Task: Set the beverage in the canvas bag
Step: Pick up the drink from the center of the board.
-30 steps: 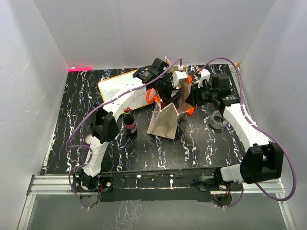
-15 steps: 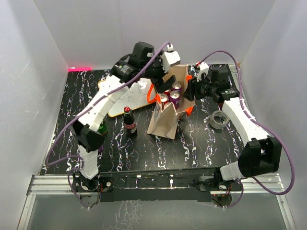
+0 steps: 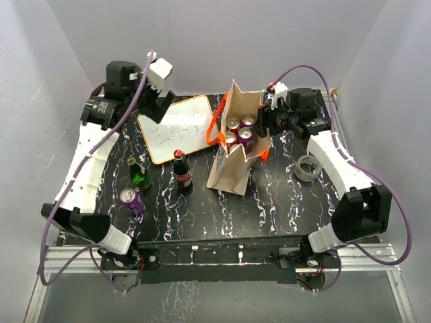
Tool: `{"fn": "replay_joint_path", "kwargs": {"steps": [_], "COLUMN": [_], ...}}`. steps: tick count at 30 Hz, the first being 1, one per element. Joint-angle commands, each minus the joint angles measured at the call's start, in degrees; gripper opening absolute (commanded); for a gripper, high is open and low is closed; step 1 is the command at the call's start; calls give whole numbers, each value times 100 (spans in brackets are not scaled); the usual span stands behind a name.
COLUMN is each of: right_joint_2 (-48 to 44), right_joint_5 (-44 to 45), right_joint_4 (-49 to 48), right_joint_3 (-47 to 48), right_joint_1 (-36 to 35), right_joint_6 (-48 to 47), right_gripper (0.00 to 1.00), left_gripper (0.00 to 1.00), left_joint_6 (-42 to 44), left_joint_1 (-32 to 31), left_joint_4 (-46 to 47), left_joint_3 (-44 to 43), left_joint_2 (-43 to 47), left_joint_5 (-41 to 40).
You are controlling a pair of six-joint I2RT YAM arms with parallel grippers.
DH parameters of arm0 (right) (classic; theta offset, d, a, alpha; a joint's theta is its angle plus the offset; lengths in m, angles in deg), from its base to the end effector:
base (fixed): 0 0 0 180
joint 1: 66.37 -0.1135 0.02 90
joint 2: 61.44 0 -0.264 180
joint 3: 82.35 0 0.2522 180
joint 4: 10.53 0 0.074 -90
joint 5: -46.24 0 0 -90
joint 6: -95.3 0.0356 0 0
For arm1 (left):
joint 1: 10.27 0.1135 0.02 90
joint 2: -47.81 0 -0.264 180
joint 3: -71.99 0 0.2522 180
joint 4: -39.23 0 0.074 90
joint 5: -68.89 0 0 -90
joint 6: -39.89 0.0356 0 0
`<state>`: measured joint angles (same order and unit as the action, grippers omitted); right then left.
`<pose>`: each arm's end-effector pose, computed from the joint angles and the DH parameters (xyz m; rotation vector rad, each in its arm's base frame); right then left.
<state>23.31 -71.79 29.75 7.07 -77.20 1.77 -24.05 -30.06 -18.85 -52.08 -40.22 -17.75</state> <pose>0.3238 0.0790 0.3355 -0.5434 2.1029 0.6071 0.2970 -0.1091 0.4846 0.7969 1.7850 0.0148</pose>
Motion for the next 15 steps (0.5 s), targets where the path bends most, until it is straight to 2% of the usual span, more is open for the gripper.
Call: {"fn": "replay_joint_path", "kwargs": {"steps": [1, 9, 15], "right_joint_2": [-48, -75, 44], "right_joint_5": [92, 94, 52], "right_joint_4": [-124, -139, -164], "right_joint_3": [312, 195, 252], "right_joint_1": [-132, -276, -361], "right_joint_6": [73, 90, 82], "right_gripper": [60, 60, 60], "left_gripper": [97, 97, 97], "left_joint_6": [-245, -12, 5], "left_joint_1": [399, 828, 874], "left_joint_4": [-720, -1841, -2415], "left_joint_3": [675, 2394, 3527], "left_joint_2": [906, 2718, 3512], "left_joint_5": [-125, -216, -304]}}
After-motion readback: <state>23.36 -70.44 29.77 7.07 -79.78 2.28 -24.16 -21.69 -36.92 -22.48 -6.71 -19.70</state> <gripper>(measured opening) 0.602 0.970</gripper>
